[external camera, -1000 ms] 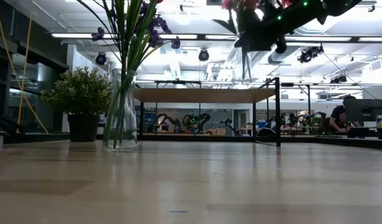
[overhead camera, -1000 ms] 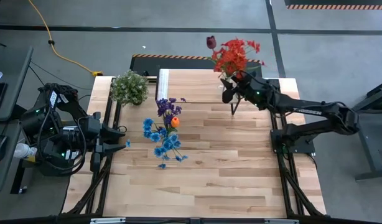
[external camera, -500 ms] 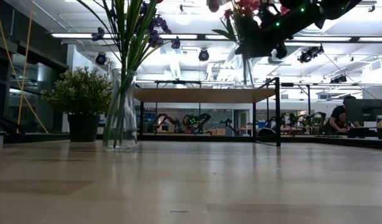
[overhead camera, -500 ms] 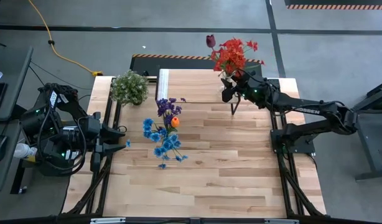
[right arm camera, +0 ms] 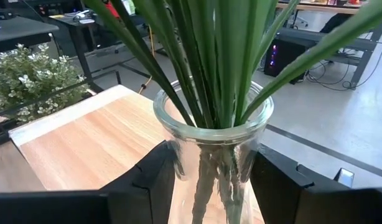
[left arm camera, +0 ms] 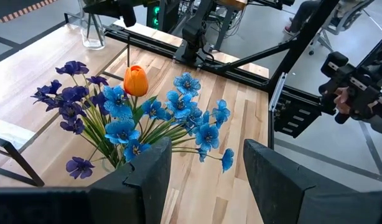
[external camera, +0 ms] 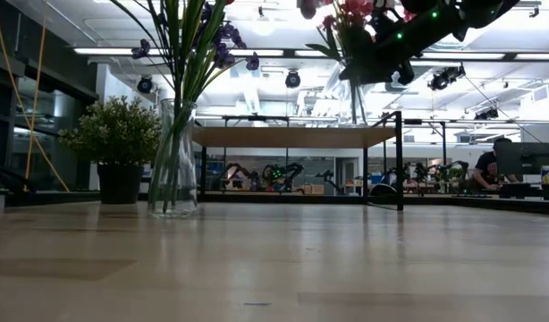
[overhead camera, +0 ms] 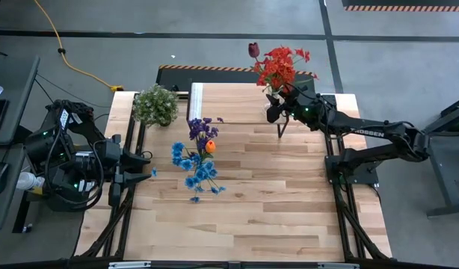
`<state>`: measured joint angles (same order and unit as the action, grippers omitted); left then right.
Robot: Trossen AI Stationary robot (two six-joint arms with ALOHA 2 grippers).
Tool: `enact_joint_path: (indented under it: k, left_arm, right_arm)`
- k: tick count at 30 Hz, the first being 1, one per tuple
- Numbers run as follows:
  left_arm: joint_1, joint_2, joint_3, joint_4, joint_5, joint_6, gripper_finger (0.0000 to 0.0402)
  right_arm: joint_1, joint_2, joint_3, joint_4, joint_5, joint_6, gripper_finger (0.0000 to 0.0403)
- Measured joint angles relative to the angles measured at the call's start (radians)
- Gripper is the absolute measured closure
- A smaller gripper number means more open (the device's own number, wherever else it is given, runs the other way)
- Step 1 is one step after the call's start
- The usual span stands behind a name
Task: Pick and place flowers into a vace then onto a shelf
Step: Put the right transparent flower vase on the shelf
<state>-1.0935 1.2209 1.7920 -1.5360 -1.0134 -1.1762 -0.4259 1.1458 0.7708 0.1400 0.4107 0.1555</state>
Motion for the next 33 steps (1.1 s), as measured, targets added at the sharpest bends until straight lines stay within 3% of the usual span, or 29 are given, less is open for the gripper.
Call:
enact_joint_path:
  k: [21, 33]
  left_arm:
    - [0.0, 0.001, 0.0, 0.002, 0.031, -0.007, 0.0169]
    - [0.0, 0.001, 0.0, 0.001, 0.029, -0.007, 0.0169]
  right_arm:
    - [0.0, 0.071, 0.001, 0.048, -0.003, 0.013, 0.0217]
    - [0.0, 0.072, -0.002, 0.033, -0.014, -0.011, 0.0185]
